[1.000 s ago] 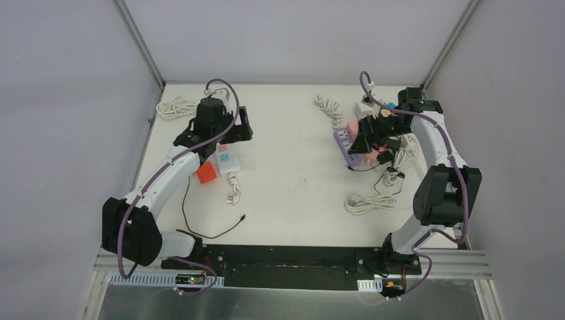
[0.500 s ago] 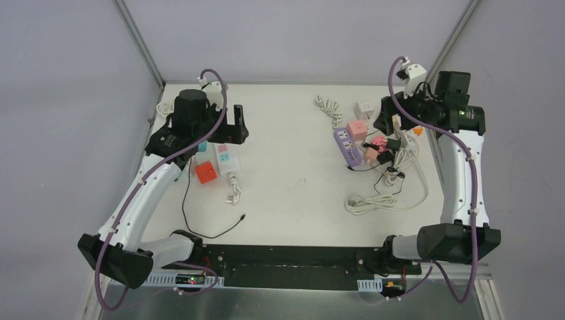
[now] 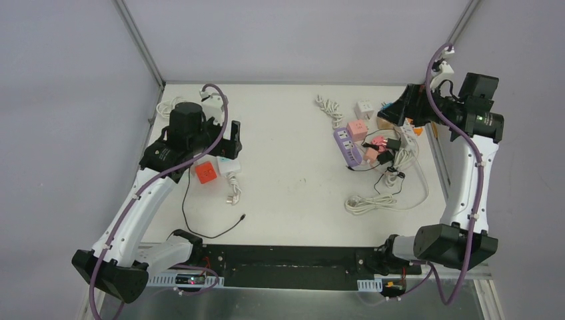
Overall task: Pull the plug off the socket
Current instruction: Reset both arms
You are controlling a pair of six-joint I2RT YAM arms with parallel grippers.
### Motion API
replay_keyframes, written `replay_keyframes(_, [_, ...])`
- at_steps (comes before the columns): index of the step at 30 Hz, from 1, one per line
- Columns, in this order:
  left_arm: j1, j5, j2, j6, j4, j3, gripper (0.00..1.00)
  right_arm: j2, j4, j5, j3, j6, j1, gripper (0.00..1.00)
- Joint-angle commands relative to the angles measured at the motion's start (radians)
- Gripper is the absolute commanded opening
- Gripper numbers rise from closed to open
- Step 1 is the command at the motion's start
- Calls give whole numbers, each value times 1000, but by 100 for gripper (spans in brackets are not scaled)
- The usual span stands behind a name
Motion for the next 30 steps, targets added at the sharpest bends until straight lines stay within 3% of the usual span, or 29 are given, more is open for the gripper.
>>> replay_keyframes(1, [7, 18, -15, 31, 52, -31, 99, -1, 80, -143, -46, 42, -32, 100])
replay_keyframes(30, [52, 86, -8, 31, 83, -60, 99, 13, 174, -151, -112, 129, -48, 100])
